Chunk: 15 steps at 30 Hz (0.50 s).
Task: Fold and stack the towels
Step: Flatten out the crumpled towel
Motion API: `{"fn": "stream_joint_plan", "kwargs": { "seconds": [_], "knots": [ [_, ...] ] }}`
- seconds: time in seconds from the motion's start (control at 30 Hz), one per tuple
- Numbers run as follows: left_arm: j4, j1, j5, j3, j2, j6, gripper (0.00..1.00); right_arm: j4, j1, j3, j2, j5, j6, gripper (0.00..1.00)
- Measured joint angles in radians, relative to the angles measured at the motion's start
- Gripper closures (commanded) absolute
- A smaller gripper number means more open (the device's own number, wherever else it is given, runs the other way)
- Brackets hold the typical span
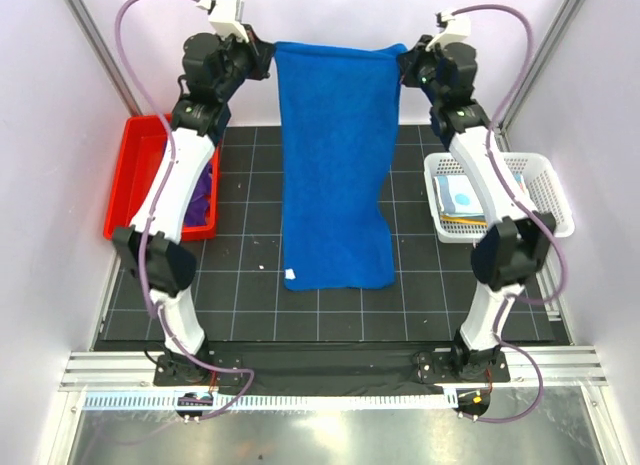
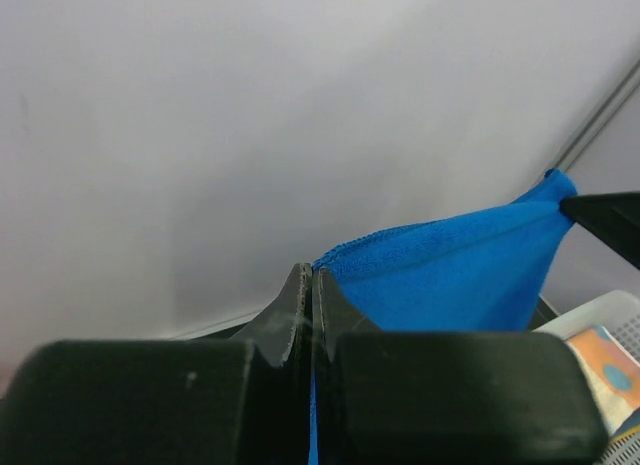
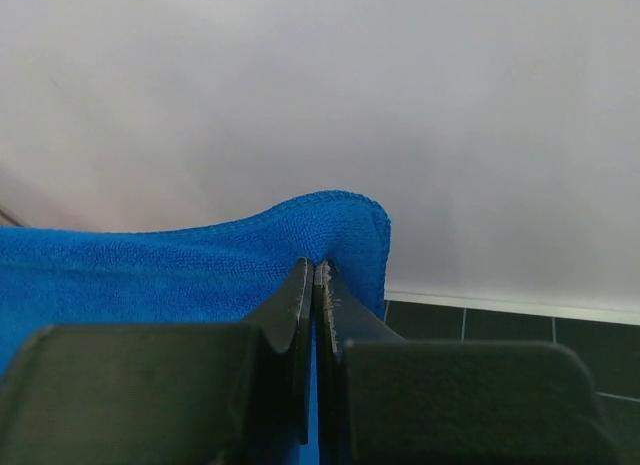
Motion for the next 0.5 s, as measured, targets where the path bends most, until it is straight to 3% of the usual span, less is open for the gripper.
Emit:
{"fn": "stream_joint_plan", "kwargs": {
  "seconds": [0.3, 0.5],
  "knots": [
    [0.071, 0.060, 0.083, 0.084, 0.216, -0.054, 1.00, 0.071, -0.021, 0.156, 0.269, -0.013, 0.019, 0.99],
    [0.100, 0.074, 0.119, 0.072, 0.286, -0.074, 1.00, 0.094, -0.032, 0.168, 0.314, -0.016, 0.019, 0.99]
  ]
}}
